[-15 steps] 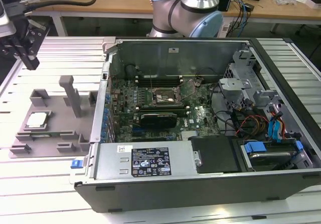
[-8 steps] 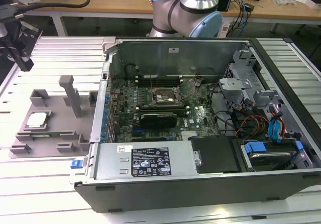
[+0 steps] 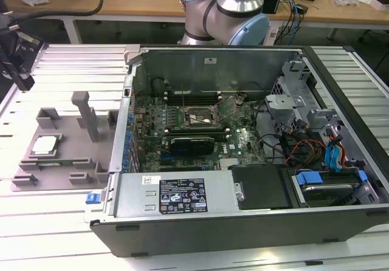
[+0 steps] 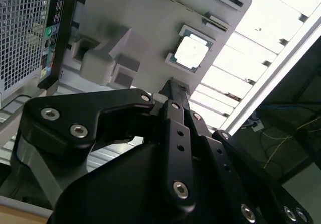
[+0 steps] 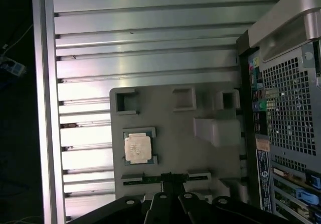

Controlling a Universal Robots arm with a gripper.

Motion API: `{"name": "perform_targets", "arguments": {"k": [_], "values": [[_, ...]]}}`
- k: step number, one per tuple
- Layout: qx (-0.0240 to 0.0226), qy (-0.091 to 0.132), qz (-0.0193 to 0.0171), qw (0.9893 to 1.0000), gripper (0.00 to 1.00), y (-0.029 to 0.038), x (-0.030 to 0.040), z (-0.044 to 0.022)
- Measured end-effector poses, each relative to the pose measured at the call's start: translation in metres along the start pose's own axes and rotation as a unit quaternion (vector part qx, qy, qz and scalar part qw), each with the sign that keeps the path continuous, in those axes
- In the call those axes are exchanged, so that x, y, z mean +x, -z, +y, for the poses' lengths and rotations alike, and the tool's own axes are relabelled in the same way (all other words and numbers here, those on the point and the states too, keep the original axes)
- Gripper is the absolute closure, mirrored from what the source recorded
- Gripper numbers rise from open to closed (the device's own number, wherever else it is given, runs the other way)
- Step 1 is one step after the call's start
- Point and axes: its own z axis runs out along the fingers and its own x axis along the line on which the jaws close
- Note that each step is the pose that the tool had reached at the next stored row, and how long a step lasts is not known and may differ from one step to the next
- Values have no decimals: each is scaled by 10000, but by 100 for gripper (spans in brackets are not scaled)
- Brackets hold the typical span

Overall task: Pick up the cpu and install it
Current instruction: 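Reach for the cpu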

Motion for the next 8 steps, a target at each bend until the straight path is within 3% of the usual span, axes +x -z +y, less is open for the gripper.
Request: {"name": "perform_targets", "arguments": {"k": [8], "values": [[0, -2, 0, 10000, 89, -229, 34, -12]]}}
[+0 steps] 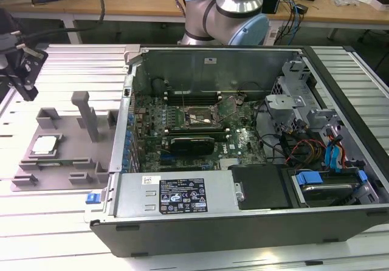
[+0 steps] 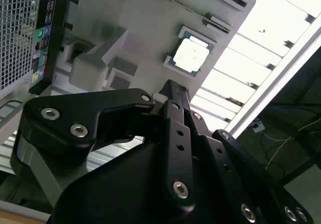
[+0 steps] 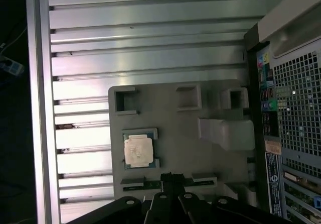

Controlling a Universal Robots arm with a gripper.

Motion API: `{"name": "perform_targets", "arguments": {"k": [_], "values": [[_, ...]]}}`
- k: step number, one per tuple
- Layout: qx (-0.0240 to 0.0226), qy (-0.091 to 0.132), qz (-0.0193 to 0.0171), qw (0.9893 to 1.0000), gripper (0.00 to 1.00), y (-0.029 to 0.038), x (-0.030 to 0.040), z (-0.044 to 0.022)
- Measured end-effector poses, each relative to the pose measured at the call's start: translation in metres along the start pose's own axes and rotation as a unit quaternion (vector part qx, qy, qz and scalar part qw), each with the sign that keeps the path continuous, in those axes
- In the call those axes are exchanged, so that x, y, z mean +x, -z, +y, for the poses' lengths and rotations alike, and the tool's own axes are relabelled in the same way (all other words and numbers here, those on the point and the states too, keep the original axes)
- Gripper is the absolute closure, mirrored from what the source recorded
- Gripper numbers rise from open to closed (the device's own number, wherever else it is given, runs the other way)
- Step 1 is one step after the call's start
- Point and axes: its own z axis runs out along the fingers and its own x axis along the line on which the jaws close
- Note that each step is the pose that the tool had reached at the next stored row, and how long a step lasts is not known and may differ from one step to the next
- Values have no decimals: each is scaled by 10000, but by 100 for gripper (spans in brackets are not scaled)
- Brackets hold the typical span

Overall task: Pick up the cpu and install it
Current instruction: 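Reach for the cpu, then pick up the cpu and move it towards the insertion slot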

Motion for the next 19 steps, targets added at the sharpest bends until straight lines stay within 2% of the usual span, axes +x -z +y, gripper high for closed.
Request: {"name": "perform_targets", "arguments": {"k": [2, 5, 19], "values": [[0, 0, 0, 10000, 89, -76, 8, -4], [0, 0, 0, 10000, 89, -125, 13, -7], [-1, 0, -1, 10000, 89, -136, 16, -7]]}}
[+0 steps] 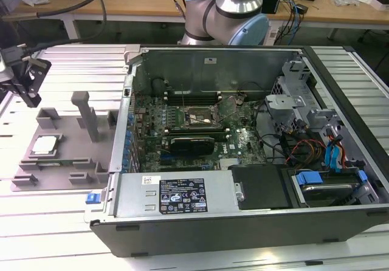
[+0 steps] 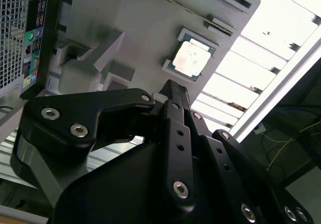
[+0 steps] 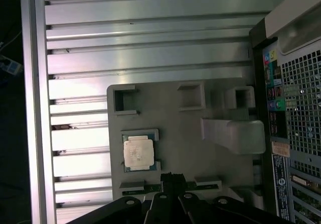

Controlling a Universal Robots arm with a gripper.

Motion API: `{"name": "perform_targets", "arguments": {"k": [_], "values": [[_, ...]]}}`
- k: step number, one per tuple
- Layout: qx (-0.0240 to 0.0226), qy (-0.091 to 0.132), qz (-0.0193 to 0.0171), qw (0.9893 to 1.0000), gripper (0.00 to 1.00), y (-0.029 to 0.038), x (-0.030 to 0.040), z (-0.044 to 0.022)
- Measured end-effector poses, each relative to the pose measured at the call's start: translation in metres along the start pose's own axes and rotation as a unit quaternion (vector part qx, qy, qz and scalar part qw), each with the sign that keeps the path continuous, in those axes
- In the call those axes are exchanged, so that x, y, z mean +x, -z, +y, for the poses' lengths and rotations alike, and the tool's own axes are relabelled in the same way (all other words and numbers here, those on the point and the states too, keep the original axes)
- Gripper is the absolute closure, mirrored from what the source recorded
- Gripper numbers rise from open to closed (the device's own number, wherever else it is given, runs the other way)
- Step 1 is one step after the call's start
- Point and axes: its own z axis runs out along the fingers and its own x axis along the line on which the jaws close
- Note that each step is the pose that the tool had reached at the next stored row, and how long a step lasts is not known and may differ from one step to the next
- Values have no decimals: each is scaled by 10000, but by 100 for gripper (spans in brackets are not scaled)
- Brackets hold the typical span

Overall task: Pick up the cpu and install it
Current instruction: 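Pick up the cpu and move it towards the insertion slot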

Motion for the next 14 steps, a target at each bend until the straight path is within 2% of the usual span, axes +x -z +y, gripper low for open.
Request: {"name": "perform_targets", "arguments": {"k": [5, 14], "values": [[0, 1, -12, 10000, 89, -35, 68, -5], [0, 1, -19, 10000, 89, -105, 147, -12]]}}
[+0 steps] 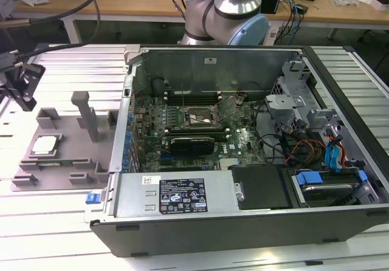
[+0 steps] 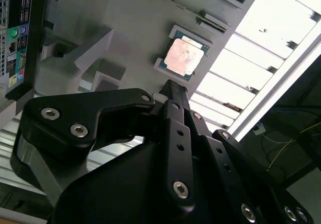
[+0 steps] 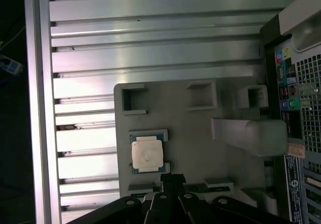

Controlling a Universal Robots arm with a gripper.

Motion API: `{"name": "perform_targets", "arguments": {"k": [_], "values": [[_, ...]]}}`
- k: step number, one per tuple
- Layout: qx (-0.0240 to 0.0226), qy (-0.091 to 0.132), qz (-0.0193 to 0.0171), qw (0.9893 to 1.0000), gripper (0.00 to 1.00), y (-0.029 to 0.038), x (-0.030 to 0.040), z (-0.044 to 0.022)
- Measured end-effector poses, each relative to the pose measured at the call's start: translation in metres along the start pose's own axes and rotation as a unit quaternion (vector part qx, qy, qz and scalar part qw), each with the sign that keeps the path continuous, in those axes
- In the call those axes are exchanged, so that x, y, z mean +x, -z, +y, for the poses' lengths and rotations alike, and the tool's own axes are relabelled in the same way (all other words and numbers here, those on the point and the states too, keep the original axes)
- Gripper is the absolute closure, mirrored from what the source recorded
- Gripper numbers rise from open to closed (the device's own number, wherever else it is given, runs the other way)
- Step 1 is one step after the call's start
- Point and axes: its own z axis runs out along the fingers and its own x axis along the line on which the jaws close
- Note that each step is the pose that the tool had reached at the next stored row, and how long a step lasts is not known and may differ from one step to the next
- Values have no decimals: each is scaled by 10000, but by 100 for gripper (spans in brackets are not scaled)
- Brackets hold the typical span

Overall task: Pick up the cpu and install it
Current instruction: 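Pick up the cpu and move it towards the insertion slot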

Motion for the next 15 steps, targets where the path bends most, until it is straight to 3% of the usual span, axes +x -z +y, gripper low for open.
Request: {"name": "perform_targets", "arguments": {"k": [15], "values": [[0, 0, -2, 10000, 89, -107, 78, -9]]}}
